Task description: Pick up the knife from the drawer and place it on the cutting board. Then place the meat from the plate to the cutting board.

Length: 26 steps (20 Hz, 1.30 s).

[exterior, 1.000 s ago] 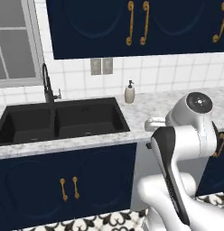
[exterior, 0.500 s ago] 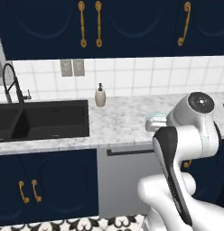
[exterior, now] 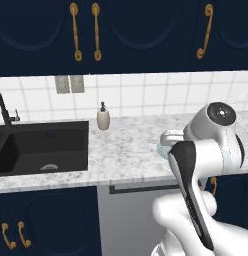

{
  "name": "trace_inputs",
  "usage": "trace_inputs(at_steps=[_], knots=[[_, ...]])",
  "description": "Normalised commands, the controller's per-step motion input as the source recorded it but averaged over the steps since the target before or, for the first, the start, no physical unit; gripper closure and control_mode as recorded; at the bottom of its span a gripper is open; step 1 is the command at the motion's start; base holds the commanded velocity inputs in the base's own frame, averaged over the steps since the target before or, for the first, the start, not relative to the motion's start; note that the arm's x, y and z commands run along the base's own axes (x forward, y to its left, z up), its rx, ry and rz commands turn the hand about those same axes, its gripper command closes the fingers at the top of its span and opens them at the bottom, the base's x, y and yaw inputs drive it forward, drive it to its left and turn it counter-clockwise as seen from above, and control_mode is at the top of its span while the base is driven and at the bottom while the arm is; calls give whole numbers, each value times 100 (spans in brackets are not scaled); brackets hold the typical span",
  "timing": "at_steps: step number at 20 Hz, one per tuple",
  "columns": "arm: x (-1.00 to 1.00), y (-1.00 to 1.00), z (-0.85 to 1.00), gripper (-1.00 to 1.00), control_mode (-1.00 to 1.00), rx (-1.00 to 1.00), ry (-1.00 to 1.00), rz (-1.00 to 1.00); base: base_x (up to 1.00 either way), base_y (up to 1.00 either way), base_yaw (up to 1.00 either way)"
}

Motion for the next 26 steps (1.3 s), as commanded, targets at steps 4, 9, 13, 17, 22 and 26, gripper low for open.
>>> trace_inputs(at_steps=[4,9,13,17,22,26], knots=[[0,0,0,-100,100,0,0,0,45,-41,0],[31,-48,-34,-100,-100,17,8,-3,0,0,0],[39,-39,-36,-100,-100,18,20,-27,0,0,0],[36,-4,-31,-100,-100,10,29,-42,0,0,0],[41,-6,-26,-100,-100,6,35,-34,0,0,0],[38,-38,-42,-100,-100,18,27,-7,0,0,0]])
